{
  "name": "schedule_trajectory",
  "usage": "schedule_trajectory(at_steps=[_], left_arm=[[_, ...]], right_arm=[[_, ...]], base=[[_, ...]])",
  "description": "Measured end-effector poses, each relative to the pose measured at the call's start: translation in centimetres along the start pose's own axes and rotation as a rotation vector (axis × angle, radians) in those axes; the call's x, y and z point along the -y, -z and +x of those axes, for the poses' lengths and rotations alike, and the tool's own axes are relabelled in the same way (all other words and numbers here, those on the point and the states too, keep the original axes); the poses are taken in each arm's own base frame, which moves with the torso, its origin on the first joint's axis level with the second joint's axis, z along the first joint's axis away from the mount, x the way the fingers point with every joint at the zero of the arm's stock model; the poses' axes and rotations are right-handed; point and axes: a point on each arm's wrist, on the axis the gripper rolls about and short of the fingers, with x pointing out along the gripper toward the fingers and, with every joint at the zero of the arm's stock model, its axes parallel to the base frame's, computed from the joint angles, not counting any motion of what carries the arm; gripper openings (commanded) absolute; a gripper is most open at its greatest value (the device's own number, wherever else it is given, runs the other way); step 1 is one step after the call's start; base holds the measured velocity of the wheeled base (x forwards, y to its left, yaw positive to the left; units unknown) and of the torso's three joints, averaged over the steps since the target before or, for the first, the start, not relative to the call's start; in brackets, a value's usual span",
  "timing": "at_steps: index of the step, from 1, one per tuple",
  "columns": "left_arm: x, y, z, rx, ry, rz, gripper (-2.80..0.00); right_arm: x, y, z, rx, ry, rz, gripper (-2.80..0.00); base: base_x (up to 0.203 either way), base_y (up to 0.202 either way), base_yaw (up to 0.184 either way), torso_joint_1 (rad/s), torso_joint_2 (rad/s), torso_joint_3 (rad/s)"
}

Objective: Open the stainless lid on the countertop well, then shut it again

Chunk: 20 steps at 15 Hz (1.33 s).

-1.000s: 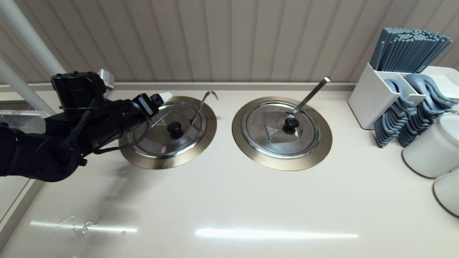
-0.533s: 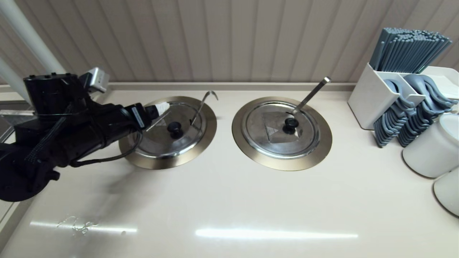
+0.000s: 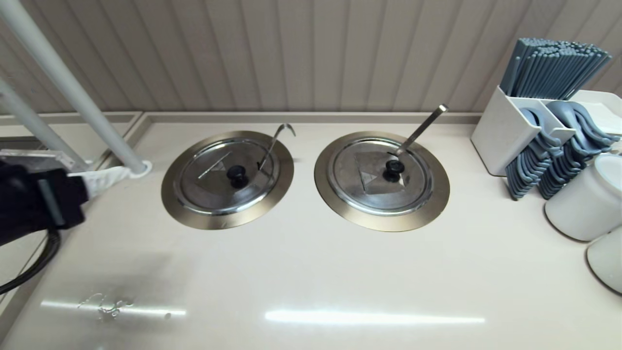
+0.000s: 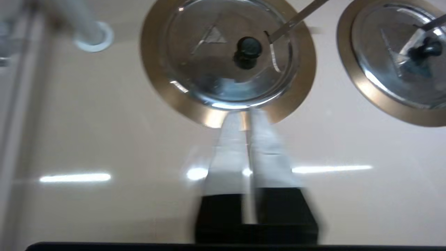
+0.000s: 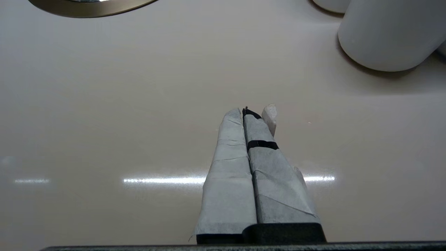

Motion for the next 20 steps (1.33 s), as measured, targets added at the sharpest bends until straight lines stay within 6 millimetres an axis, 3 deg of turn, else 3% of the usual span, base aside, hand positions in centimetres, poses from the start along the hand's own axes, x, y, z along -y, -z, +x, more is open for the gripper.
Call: schedule_trajectory(at_steps=[3, 5, 8, 10, 14, 17, 20], left_arm=[[-0.6, 1.4, -6.8, 0.011, -0.169, 0.093, -2.80], [-1.2, 2.9, -10.3, -0.005, -0.338, 0.129, -2.80], [-1.3, 5.4, -14.2, 0.017, -0.533, 0.128, -2.80], [-1.1, 7.5, -15.8, 0.053, -0.500, 0.154, -2.80], [-1.0, 14.2, -16.6, 0.056, -0.297, 0.250, -2.80], [-1.7, 19.3, -14.6, 0.030, -0.265, 0.277, -2.80], [-2.1, 21.3, -12.6, 0.181, -0.205, 0.265, -2.80]], right_arm=[[0.0, 0.0, 0.0, 0.000, 0.000, -0.002, -2.80], [0.0, 0.0, 0.0, 0.000, -0.001, -0.002, -2.80], [0.0, 0.0, 0.0, 0.000, 0.000, -0.002, -2.80], [0.0, 0.0, 0.0, 0.000, -0.001, -0.001, -2.80], [0.0, 0.0, 0.0, 0.000, 0.000, -0.001, -2.80], [0.0, 0.0, 0.0, 0.001, -0.001, -0.002, -2.80], [0.0, 0.0, 0.0, 0.000, -0.002, -0.012, -2.80]], base=[[0.000, 0.000, 0.000, 0.000, 0.00, 0.000], [0.000, 0.000, 0.000, 0.000, 0.00, 0.000], [0.000, 0.000, 0.000, 0.000, 0.00, 0.000], [0.000, 0.000, 0.000, 0.000, 0.00, 0.000], [0.000, 0.000, 0.000, 0.000, 0.00, 0.000], [0.000, 0.000, 0.000, 0.000, 0.00, 0.000], [0.000, 0.000, 0.000, 0.000, 0.00, 0.000]])
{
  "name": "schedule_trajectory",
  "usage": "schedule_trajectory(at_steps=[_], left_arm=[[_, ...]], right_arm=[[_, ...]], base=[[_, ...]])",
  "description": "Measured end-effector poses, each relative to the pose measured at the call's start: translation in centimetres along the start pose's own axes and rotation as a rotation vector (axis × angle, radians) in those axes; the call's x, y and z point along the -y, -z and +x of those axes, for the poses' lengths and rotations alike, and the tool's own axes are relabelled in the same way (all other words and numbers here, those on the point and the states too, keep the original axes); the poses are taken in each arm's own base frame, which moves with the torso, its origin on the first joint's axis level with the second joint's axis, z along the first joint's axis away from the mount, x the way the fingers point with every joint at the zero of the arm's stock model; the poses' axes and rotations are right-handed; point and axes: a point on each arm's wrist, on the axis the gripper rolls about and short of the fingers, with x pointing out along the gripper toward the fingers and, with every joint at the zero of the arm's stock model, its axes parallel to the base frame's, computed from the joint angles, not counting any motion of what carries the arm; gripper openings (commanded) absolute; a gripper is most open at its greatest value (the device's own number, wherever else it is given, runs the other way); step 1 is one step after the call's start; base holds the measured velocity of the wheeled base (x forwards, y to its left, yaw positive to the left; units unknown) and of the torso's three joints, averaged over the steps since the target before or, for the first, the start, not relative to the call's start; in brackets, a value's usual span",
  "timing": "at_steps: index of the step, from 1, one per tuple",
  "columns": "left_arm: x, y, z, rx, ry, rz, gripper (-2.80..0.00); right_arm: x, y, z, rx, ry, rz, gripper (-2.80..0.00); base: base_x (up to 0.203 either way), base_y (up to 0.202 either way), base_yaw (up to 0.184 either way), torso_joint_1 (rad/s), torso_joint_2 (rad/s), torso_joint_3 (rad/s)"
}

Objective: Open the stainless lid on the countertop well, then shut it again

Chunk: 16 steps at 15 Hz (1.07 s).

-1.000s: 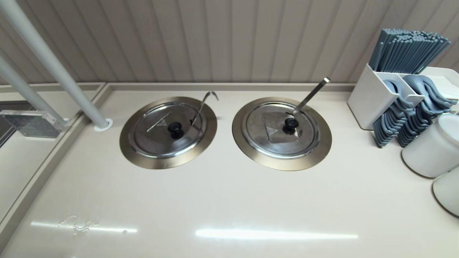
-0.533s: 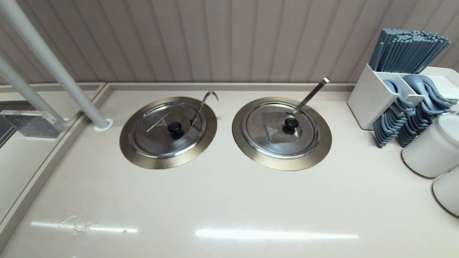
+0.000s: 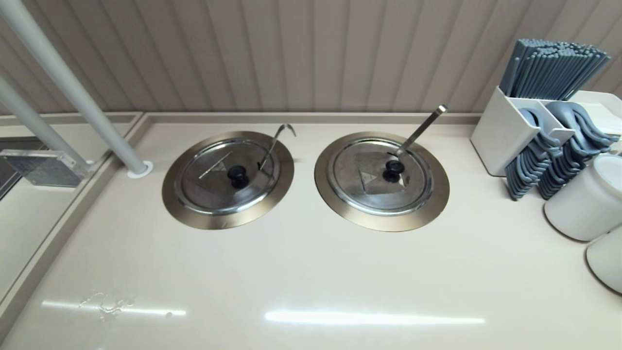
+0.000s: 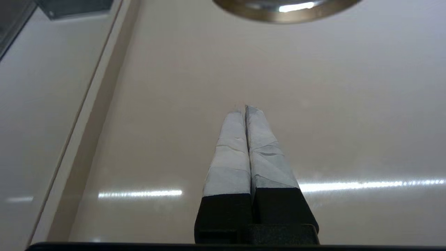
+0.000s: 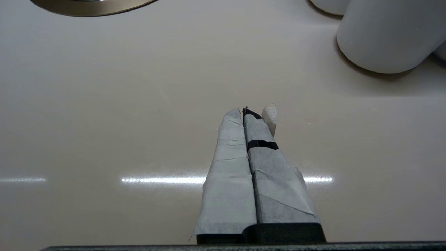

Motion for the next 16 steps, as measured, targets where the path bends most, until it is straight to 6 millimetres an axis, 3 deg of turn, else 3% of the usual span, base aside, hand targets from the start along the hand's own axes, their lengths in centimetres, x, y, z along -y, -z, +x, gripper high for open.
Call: schedule_trajectory(at_steps=[2, 4, 16], left_arm=[[0.1, 0.3, 0.2, 0.059, 0.025, -0.034, -2.80], [0.3, 1.2, 0.3, -0.005, 0.045, -0.051, -2.80], [0.2, 1.4, 0.4, -0.003, 0.012, -0.117, -2.80]], right_arm=[[0.0, 0.0, 0.0, -0.001, -0.003, 0.000, -2.80], [0.0, 0.0, 0.0, -0.001, -0.002, 0.000, -2.80], [0.0, 0.0, 0.0, 0.001, 0.001, 0.002, -2.80]], base=[[0.000, 0.000, 0.000, 0.000, 0.00, 0.000], [0.000, 0.000, 0.000, 0.000, 0.00, 0.000], [0.000, 0.000, 0.000, 0.000, 0.00, 0.000]])
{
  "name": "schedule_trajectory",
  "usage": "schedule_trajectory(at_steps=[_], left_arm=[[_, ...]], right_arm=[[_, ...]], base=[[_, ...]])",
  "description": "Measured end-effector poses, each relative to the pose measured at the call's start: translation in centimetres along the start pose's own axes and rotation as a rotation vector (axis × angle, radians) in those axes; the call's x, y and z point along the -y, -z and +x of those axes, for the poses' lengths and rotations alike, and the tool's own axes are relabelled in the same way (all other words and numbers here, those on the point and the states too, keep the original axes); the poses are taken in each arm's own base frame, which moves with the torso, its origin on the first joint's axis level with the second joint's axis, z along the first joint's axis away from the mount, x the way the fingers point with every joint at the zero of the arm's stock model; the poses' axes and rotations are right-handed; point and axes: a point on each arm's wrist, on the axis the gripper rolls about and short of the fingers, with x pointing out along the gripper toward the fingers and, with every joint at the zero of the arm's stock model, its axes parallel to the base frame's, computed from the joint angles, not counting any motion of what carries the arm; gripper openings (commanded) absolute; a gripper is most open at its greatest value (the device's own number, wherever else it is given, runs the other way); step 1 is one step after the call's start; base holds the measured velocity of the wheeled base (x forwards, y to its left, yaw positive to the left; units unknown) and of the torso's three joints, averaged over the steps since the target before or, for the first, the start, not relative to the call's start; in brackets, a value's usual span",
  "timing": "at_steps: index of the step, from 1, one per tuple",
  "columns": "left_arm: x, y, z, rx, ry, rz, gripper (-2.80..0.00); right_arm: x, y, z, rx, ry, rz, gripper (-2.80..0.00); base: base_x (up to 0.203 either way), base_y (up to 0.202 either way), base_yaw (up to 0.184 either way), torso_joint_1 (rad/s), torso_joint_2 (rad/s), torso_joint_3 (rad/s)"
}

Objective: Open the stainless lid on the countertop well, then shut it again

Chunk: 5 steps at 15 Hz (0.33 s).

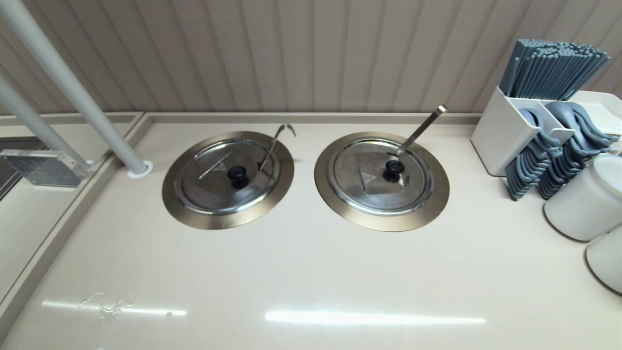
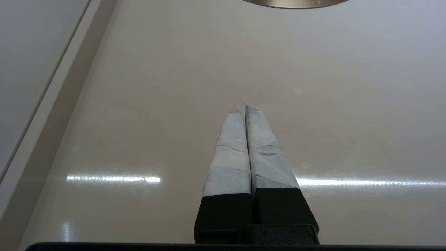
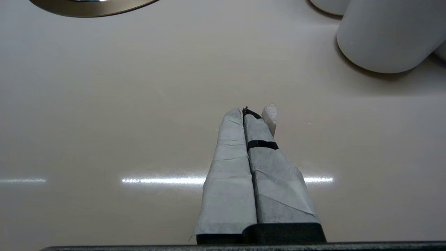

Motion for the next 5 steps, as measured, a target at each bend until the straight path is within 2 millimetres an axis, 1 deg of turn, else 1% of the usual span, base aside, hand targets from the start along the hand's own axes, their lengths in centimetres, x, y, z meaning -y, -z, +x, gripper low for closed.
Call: schedule_trajectory(at_steps=[5], left_arm=[[0.00, 0.00, 0.00, 0.000, -0.001, 0.000, -2.80]], right_arm=[[0.00, -0.06, 0.03, 0.012, 0.002, 0.007, -2.80]], base=[[0.000, 0.000, 0.000, 0.000, 0.00, 0.000]])
